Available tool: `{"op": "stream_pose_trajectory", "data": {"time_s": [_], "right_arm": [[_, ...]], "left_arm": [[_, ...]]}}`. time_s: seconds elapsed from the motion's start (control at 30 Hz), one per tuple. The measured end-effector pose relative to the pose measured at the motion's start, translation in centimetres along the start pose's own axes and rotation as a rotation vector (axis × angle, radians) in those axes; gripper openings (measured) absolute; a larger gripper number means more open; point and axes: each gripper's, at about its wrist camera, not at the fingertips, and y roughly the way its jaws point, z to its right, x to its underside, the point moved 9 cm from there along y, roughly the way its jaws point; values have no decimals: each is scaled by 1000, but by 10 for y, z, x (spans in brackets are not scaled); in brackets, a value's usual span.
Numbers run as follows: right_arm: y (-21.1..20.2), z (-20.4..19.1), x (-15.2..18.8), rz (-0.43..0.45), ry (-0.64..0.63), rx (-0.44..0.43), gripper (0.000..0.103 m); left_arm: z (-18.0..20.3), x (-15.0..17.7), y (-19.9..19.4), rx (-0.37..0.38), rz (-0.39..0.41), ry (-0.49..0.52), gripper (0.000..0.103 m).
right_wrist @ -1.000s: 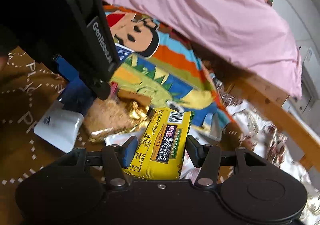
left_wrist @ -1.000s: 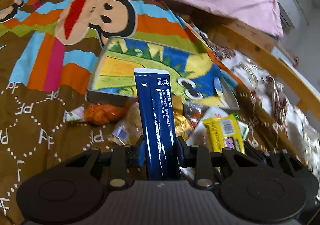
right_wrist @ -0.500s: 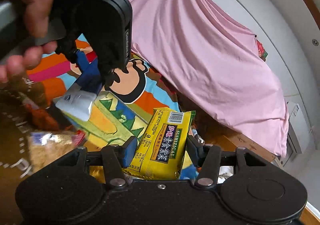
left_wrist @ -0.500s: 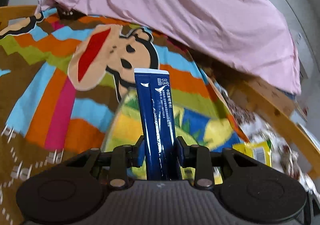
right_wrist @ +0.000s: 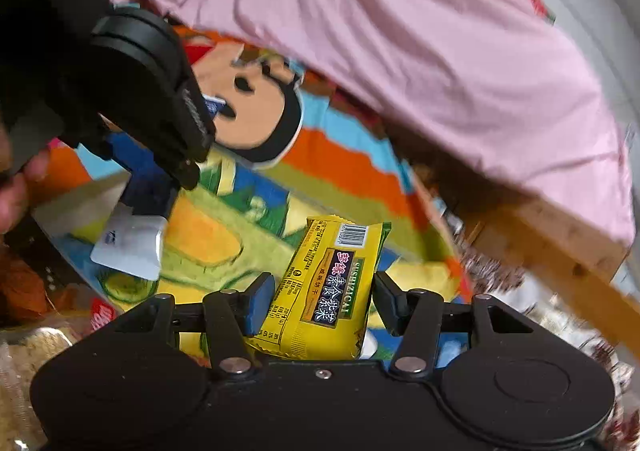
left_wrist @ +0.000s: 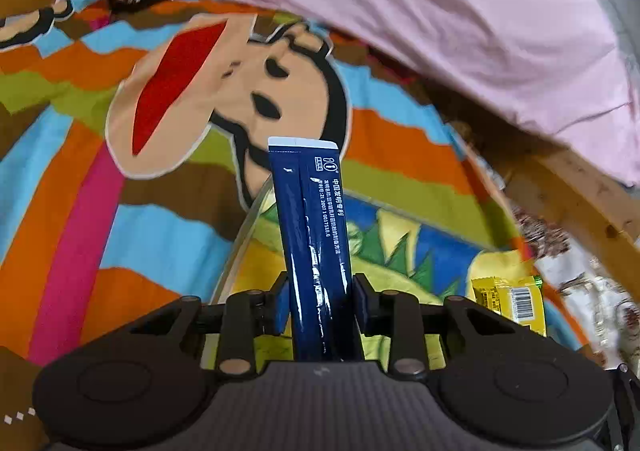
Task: Organize snacks
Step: 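Carry both packets over the metal tray and open both tools to drop them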
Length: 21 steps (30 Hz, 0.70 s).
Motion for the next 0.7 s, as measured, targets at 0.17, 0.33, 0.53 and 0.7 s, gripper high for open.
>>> {"op": "stream_pose_trajectory", "data": {"time_s": [0.17,0.33,0.53,0.7], "right_arm": [[11,-5,6,-54,15,-27,56],[15,-5,8,-96,35,-53,57],[13,-3,5,-91,34,-52,81],[-3,15,-6,-46,80,-5,87]], "left_arm": [[-11,9,17,-21,-50,-18,35],[-16,21,28,-49,-118,-28,36],[-16,26,29,-62,-147,-25,58],[-11,18,13,-47,-128,-30,76]]}}
